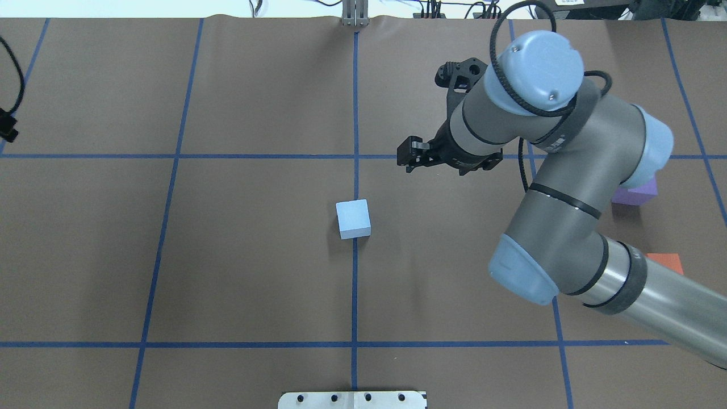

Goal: Place blue block between orange and purple blocks
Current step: 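Lower the right gripper onto the light blue cube and close it, then lift the light blue cube and carry it toward the purple cube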

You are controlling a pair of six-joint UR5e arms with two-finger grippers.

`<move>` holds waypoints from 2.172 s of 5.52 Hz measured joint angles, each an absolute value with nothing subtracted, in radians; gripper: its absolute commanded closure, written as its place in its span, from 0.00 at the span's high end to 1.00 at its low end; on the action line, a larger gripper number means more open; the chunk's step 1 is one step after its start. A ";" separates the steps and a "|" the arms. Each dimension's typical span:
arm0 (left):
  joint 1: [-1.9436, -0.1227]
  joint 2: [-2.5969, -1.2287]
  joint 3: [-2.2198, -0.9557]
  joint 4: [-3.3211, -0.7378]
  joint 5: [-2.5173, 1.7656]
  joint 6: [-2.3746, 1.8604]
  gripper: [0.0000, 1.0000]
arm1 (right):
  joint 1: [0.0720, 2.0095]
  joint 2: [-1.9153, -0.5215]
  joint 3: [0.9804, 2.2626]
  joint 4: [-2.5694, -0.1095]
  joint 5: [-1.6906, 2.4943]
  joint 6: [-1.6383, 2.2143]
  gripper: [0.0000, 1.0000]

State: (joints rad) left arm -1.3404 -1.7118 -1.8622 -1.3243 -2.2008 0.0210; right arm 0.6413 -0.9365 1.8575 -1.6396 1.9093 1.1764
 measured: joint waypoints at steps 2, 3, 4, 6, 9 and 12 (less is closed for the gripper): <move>-1.595 -1.610 -1.718 -1.344 -2.278 0.363 1.00 | 0.565 -0.822 1.722 -1.642 1.836 1.243 1.00; -1.634 -1.578 -1.704 -1.366 -2.303 0.397 1.00 | 0.527 -0.760 1.637 -1.641 1.798 1.272 1.00; -1.645 -1.561 -1.700 -1.376 -2.337 0.405 1.00 | 0.490 -0.727 1.563 -1.618 1.766 1.280 1.00; -1.647 -1.550 -1.700 -1.379 -2.366 0.406 1.00 | 0.451 -0.728 1.482 -1.519 1.733 1.245 1.00; -1.647 -1.549 -1.701 -1.379 -2.368 0.405 1.00 | 0.412 -0.763 1.465 -1.493 1.693 1.182 0.32; -1.646 -1.549 -1.702 -1.380 -2.369 0.405 1.00 | 0.420 -0.760 1.465 -1.485 1.685 1.177 0.00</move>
State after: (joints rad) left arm -1.6460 -1.5493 -1.7018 -1.3795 -2.3689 0.4050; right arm 0.4201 -0.7596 1.4652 -1.4850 1.6846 1.1772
